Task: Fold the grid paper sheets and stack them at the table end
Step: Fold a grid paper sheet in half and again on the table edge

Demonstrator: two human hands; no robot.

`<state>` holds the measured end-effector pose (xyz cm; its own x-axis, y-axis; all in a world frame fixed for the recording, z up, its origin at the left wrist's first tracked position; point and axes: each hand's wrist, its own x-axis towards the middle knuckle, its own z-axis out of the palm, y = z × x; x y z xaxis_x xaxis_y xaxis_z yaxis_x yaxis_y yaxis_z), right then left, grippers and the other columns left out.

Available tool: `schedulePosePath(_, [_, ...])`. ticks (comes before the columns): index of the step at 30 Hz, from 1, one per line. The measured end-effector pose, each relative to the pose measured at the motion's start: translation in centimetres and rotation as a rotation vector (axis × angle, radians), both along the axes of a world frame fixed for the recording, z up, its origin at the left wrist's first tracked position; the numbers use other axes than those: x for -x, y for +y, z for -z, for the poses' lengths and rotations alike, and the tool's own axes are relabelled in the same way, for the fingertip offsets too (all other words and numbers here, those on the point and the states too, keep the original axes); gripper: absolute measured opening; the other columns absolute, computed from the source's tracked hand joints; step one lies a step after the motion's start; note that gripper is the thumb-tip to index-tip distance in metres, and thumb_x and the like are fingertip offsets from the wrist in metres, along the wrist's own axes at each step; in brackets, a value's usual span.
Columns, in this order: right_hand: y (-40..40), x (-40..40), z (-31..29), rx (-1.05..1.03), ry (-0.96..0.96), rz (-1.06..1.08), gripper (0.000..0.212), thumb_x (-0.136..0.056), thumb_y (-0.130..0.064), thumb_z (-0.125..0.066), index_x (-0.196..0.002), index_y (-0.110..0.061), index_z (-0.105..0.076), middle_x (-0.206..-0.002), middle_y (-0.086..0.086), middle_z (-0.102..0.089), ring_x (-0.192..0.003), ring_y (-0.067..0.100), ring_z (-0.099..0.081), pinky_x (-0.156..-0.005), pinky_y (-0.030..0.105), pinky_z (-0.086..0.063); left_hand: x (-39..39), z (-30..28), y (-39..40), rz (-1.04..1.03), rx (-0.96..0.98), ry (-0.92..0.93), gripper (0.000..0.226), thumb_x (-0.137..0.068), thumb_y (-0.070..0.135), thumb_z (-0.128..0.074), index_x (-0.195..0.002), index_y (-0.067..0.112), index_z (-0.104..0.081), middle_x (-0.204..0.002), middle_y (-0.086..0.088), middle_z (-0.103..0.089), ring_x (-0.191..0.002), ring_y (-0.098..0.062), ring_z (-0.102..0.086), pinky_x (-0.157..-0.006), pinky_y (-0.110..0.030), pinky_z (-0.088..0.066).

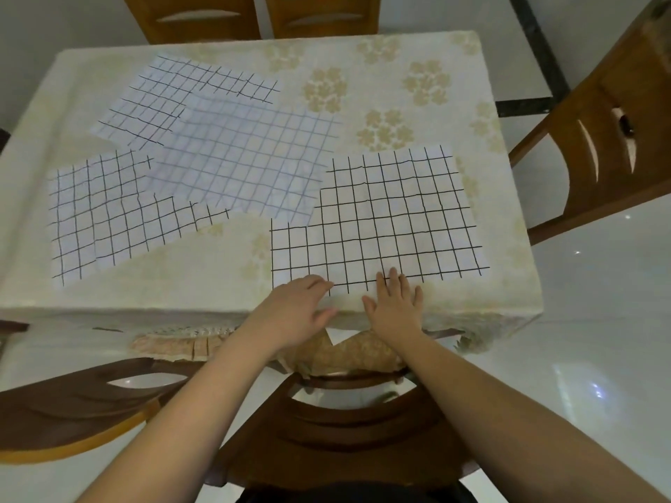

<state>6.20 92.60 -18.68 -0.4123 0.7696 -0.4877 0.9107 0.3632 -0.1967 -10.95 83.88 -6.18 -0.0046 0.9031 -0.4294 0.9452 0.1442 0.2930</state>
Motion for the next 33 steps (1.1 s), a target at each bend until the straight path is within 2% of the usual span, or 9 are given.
schedulePosePath(14, [-0.4, -1.4, -0.1, -0.108, -0.046, -0.134, 0.073, -0.099, -0.054, -0.015, -0.153, -0.008, 0.0, -0.162, 0.008, 0.003, -0.149, 0.024, 0.004, -0.118, 0.053, 0.007, -1.5, 1.3, 2.6, 0.061, 0.036, 0.021, 0.056, -0.098, 0.046, -0.04, -0.147, 0.02, -0.033, -0.148, -0.001, -0.04, -0.131, -0.019, -0.042, -0.106, -0.038, -0.038])
schedulePosePath(19, [-0.7, -3.7, -0.9, -0.134, -0.082, -0.059, 0.07, -0.1, -0.051, -0.014, -0.152, -0.005, -0.015, -0.16, 0.011, -0.015, -0.149, 0.024, -0.005, -0.115, 0.054, 0.009, -1.7, 2.2, 2.9, 0.07, 0.055, 0.009, 0.055, -0.099, 0.047, -0.038, -0.148, 0.022, -0.033, -0.148, 0.0, -0.04, -0.128, -0.02, -0.045, -0.103, -0.038, -0.04])
schedulePosePath(21, [-0.5, -4.9, -0.9, -0.186, -0.117, 0.035, 0.067, -0.1, -0.049, -0.018, -0.148, -0.003, -0.027, -0.154, 0.015, -0.03, -0.146, 0.029, -0.018, -0.115, 0.057, 0.0, -1.7, 2.6, 3.2, 0.077, 0.07, 0.002, 0.054, -0.099, 0.047, -0.038, -0.147, 0.022, -0.036, -0.147, 0.001, -0.041, -0.121, -0.019, -0.05, -0.1, -0.036, -0.041])
schedulePosePath(24, [0.4, -5.8, -0.9, -0.311, -0.045, 0.118, 0.053, -0.098, -0.043, -0.035, -0.135, -0.007, -0.049, -0.135, 0.014, -0.052, -0.131, 0.032, -0.042, -0.112, 0.06, -0.02, -1.6, 3.4, 4.6, 0.077, 0.078, -0.008, 0.05, -0.099, 0.046, -0.038, -0.144, 0.024, -0.04, -0.145, 0.002, -0.043, -0.119, -0.018, -0.052, -0.099, -0.036, -0.042])
schedulePosePath(29, [2.6, -5.5, -0.5, -0.296, 0.012, 0.093, 0.041, -0.096, -0.036, -0.047, -0.13, -0.014, -0.051, -0.125, 0.009, -0.058, -0.118, 0.028, -0.051, -0.107, 0.049, -0.03, -1.8, 4.9, 9.0, 0.132, 0.015, 0.037, 0.044, -0.101, 0.038, -0.039, -0.141, 0.023, -0.044, -0.138, -0.002, -0.05, -0.117, -0.022, -0.053, -0.093, -0.036, -0.044])
schedulePosePath(33, [3.8, -4.6, 0.5, -0.277, 0.104, 0.161, 0.034, -0.096, -0.032, -0.048, -0.126, -0.017, -0.055, -0.12, 0.006, -0.059, -0.111, 0.026, -0.052, -0.098, 0.042, -0.035, -1.8, 7.2, 12.4, 0.168, -0.186, 0.107, 0.037, -0.098, 0.02, -0.046, -0.134, 0.013, -0.054, -0.117, -0.011, -0.063, -0.101, -0.032, -0.062, -0.08, -0.041, -0.05])
